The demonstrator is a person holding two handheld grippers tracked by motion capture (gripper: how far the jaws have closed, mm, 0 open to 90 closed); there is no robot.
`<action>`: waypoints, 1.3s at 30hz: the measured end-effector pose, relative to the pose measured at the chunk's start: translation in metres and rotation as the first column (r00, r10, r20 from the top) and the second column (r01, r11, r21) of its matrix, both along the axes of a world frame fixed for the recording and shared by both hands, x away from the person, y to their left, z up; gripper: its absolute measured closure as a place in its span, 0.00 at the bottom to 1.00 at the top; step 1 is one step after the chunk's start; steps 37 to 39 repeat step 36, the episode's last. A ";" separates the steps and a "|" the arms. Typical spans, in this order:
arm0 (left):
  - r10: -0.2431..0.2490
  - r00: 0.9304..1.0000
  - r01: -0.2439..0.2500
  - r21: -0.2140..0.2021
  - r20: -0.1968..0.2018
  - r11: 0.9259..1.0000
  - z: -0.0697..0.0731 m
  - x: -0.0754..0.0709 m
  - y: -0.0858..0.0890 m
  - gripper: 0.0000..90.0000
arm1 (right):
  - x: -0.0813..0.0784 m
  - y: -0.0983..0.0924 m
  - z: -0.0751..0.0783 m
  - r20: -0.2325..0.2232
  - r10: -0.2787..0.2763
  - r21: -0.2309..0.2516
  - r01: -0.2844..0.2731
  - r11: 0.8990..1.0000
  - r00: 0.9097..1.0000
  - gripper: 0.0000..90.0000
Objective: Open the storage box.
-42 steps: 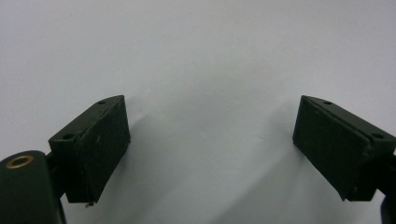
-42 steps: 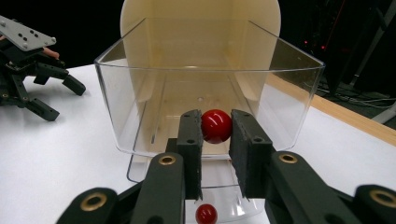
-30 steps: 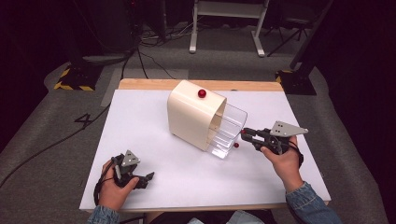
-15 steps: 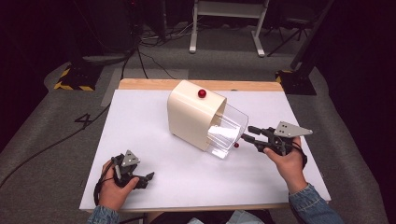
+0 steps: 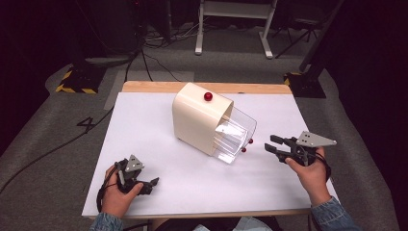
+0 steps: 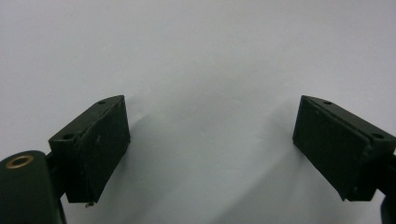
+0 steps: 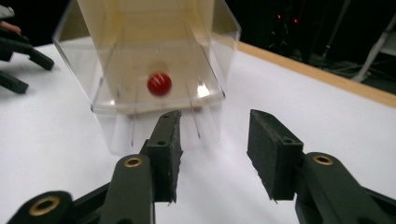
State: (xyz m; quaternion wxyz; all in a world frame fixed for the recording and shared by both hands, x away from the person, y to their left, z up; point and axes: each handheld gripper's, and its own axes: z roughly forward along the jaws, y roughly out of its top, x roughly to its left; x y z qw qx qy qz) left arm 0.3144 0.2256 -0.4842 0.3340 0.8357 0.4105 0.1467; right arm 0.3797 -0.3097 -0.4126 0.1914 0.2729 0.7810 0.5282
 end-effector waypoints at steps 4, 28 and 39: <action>0.000 1.000 0.000 0.000 0.000 1.000 0.000 0.000 0.000 0.12 | -0.003 -0.012 -0.009 -0.031 -0.024 -0.032 0.023 0.999 0.999 0.57; 0.000 1.000 0.000 0.000 0.000 1.000 0.000 0.000 0.000 0.12 | -0.014 -0.065 -0.067 -0.221 -0.135 -0.294 0.066 0.954 0.966 0.24; 0.000 1.000 0.000 0.000 0.000 1.000 0.000 0.000 0.000 0.12 | -0.014 -0.066 -0.069 -0.228 -0.124 -0.285 0.055 0.957 0.966 0.20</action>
